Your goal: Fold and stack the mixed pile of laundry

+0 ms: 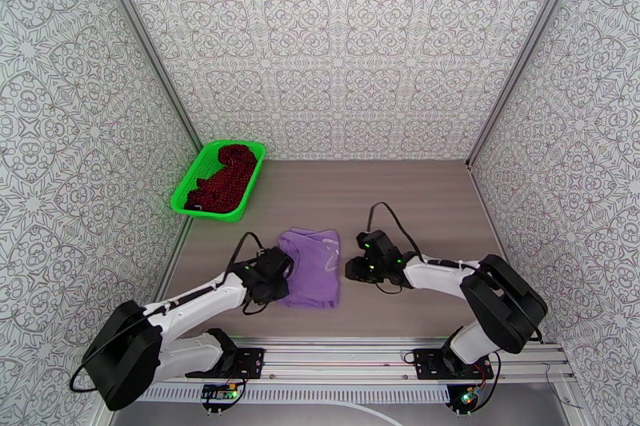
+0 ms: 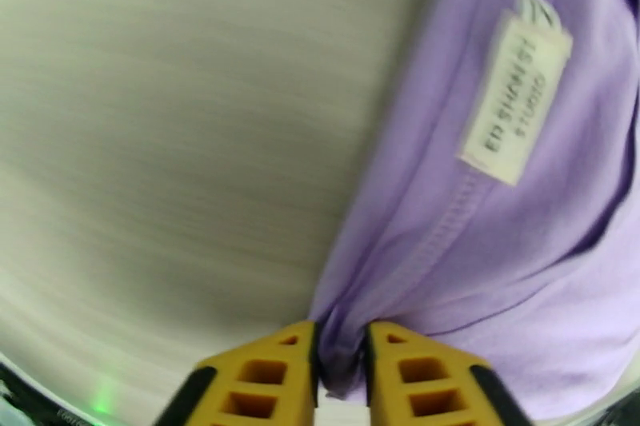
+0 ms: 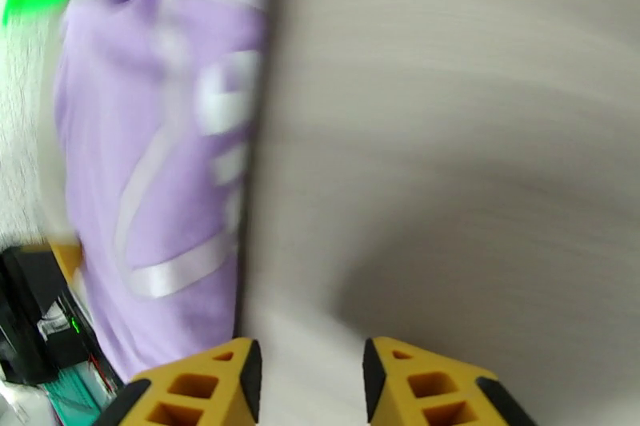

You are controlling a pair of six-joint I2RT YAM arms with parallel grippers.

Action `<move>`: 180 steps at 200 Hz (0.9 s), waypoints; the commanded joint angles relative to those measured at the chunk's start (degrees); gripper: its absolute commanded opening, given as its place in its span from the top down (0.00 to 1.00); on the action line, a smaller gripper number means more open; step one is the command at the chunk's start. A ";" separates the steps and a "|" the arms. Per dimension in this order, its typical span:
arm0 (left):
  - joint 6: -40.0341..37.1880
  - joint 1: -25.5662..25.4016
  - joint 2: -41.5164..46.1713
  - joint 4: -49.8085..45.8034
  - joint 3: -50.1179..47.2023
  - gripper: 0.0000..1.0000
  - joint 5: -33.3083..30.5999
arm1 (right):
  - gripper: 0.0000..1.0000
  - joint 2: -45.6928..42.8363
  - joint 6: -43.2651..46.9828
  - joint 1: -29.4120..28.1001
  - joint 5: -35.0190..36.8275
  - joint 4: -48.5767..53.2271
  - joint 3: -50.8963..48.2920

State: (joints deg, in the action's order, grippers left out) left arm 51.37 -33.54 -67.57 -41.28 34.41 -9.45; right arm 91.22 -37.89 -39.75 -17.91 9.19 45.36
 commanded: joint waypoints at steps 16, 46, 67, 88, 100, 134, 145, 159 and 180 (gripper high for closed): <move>-11.62 9.72 2.91 -4.41 8.20 0.48 -5.30 | 0.59 6.88 17.67 0.03 -2.24 11.37 19.76; -10.47 9.07 3.39 -9.29 13.75 0.28 -5.34 | 0.47 16.94 28.96 0.11 -1.94 18.05 33.79; -2.93 2.28 6.23 -14.57 13.09 0.12 -4.99 | 0.33 23.06 36.67 0.56 0.12 21.34 41.22; 8.82 -8.00 9.65 -15.71 9.23 0.06 -3.58 | 0.29 28.40 42.75 0.75 1.24 23.97 47.22; 15.12 -13.04 11.03 -13.02 5.94 0.06 -1.98 | 0.29 31.32 44.86 0.73 2.78 26.05 50.57; 24.30 -17.63 9.35 -2.94 -1.93 0.08 2.62 | 0.31 36.51 45.93 0.82 8.94 29.64 54.62; 24.65 -17.04 7.32 -0.42 -3.64 0.08 3.54 | 0.34 36.80 44.89 0.82 10.45 29.75 53.57; 24.08 -15.76 4.71 2.14 -4.89 0.08 3.91 | 0.47 36.38 42.21 0.82 13.10 29.38 51.17; 21.11 -12.17 0.58 6.29 -6.39 0.08 5.25 | 0.76 33.76 37.34 0.86 15.89 27.30 45.41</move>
State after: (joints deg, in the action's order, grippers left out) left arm 72.12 -49.04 -63.44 -42.61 29.54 -6.81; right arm 127.09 4.29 -39.27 -7.94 35.97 96.38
